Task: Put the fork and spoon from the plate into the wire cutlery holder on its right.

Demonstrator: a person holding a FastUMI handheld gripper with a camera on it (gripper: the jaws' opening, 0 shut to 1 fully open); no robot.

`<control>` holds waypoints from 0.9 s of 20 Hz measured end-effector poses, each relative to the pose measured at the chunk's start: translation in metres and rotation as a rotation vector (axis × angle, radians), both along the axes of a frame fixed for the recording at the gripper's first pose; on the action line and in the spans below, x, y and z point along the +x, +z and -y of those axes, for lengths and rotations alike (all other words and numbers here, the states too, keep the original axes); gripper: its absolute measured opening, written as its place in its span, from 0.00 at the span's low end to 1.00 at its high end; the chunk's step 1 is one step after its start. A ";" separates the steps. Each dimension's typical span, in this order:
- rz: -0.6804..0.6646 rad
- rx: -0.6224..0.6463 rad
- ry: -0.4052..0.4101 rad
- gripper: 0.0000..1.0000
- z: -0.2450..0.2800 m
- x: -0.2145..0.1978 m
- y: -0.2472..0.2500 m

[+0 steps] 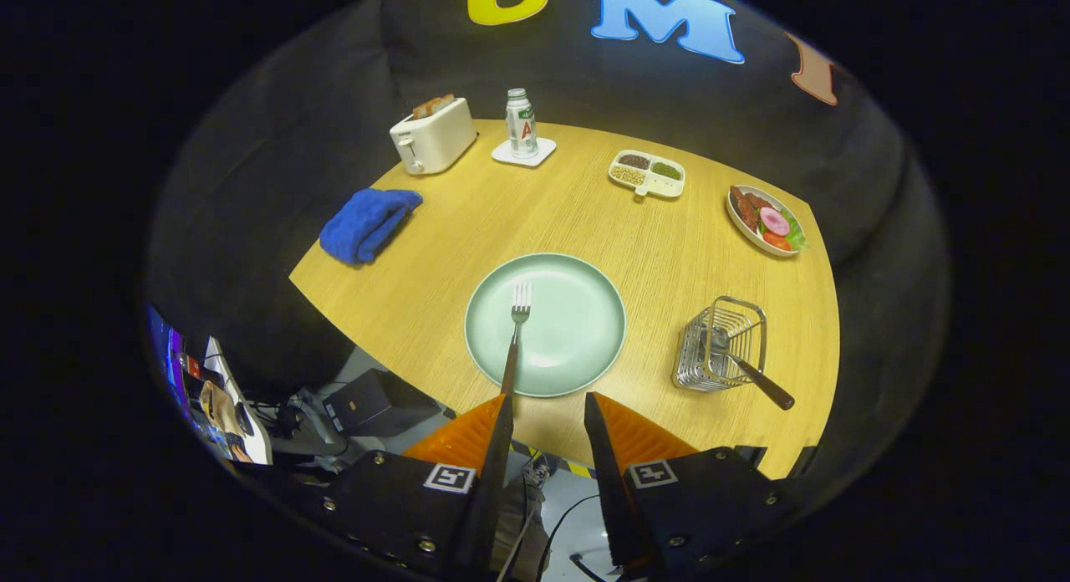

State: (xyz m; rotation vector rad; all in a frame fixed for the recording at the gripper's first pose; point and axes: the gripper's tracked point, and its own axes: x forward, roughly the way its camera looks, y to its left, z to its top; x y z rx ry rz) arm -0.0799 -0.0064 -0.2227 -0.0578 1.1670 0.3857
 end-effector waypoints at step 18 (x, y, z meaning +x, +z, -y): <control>-0.046 -0.078 0.054 0.52 -0.036 -0.013 -0.074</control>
